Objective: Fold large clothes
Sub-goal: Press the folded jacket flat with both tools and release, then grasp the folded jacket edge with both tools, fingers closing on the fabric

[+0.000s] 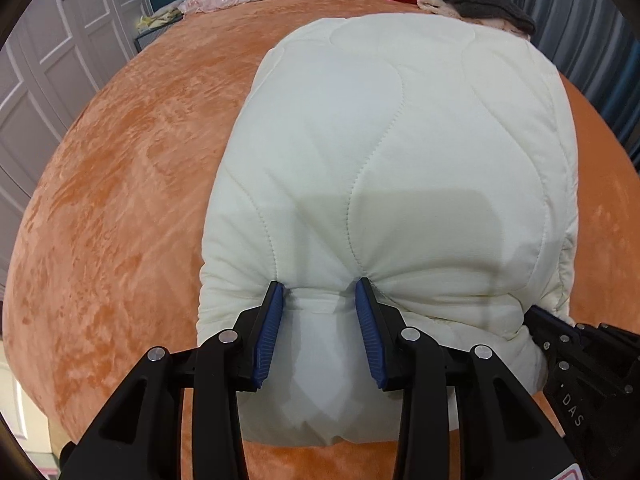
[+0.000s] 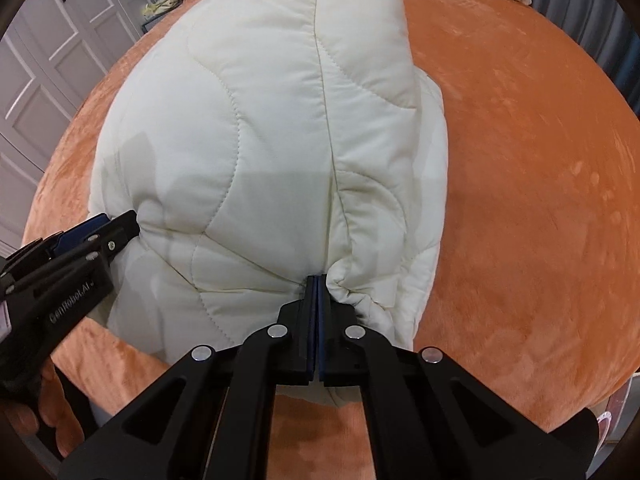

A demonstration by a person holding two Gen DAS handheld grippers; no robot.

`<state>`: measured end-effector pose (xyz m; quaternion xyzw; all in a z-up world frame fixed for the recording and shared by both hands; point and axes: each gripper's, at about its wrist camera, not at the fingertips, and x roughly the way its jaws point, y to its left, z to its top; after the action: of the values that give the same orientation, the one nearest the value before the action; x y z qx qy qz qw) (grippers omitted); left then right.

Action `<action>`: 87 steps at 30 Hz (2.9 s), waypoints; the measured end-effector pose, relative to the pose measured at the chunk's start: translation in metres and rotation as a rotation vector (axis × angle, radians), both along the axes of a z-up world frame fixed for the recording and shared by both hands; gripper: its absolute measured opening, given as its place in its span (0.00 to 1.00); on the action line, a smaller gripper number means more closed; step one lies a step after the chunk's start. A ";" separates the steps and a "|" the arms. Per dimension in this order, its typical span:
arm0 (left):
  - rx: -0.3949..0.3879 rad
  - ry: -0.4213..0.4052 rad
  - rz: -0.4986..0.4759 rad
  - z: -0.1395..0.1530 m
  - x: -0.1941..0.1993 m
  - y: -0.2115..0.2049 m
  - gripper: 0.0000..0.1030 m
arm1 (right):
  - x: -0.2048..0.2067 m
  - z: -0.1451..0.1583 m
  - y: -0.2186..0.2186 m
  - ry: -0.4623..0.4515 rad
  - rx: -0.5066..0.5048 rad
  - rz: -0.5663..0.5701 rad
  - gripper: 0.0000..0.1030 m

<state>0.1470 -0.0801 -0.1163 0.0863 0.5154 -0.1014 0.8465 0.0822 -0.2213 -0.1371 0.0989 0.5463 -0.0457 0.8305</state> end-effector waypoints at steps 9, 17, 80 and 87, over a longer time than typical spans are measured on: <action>0.018 -0.014 0.001 0.003 0.001 -0.004 0.34 | 0.013 0.003 -0.001 0.012 0.034 0.014 0.00; -0.151 -0.004 -0.004 0.078 0.010 0.040 0.27 | -0.003 0.095 -0.041 -0.146 0.127 -0.060 0.29; -0.061 -0.081 -0.016 0.041 0.111 -0.011 0.18 | 0.103 0.077 -0.042 -0.201 0.046 -0.089 0.12; -0.101 0.011 0.001 0.040 0.063 0.011 0.15 | 0.058 0.063 -0.017 -0.104 0.084 -0.037 0.17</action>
<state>0.2097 -0.0687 -0.0765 0.0426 0.5145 -0.1273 0.8469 0.1397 -0.2380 -0.0740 0.1458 0.5020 -0.0329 0.8518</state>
